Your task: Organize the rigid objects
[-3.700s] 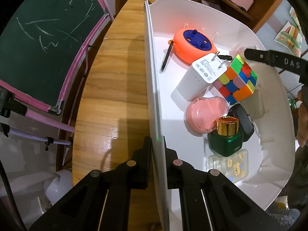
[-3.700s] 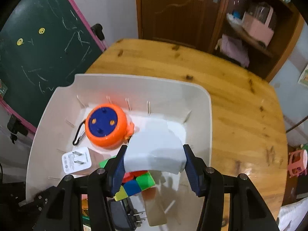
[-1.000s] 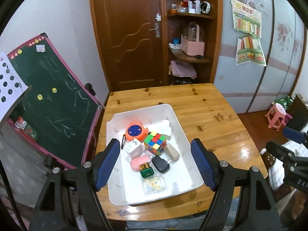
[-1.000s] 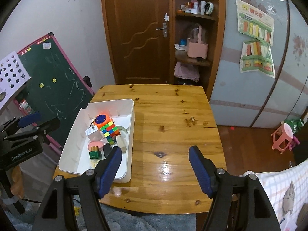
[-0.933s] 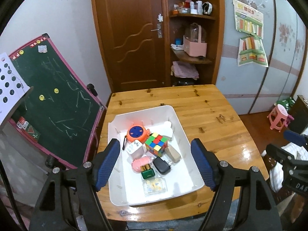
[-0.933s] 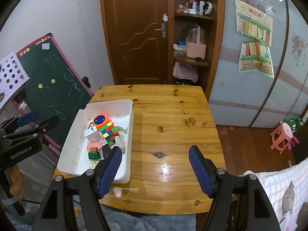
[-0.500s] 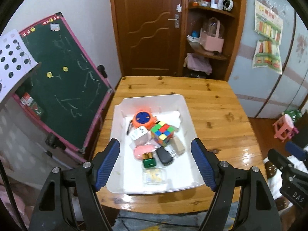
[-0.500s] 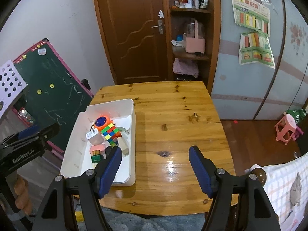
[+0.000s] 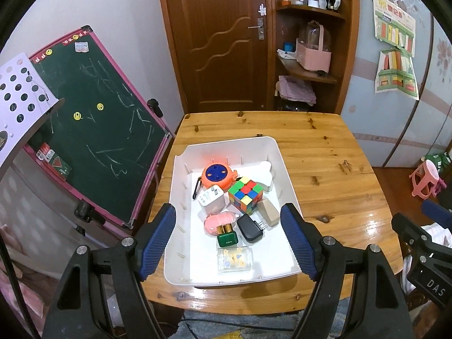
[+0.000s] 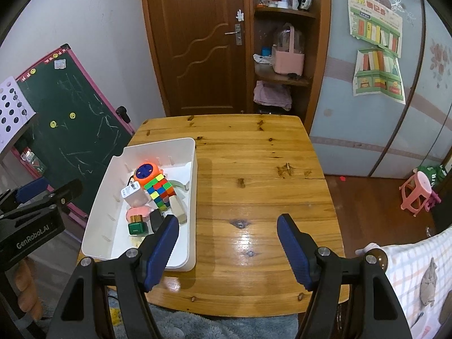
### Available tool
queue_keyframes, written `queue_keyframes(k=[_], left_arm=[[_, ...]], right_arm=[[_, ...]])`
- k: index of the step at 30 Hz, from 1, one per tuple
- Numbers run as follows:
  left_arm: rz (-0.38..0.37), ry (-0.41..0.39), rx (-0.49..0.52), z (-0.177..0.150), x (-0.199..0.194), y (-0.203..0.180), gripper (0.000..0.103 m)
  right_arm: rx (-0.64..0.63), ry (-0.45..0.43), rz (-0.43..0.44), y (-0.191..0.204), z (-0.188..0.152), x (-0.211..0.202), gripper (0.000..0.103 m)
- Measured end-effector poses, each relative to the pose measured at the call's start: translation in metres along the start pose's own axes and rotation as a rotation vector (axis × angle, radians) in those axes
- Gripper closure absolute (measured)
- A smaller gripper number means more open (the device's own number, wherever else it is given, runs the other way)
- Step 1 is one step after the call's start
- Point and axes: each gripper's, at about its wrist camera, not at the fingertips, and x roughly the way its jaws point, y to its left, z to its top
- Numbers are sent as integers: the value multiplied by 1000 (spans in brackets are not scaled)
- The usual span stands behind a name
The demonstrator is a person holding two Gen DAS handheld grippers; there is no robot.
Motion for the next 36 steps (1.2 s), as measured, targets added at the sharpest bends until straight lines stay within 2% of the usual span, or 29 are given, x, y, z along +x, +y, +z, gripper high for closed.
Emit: queue_keyframes(k=[7, 36], left_arm=[[-2, -4, 3, 0, 0, 0, 23], [-10, 10, 2, -6, 0, 2, 23]], right_arm=[[-2, -16, -23, 1, 1, -3, 30], [-7, -15, -25, 1, -1, -2, 30]])
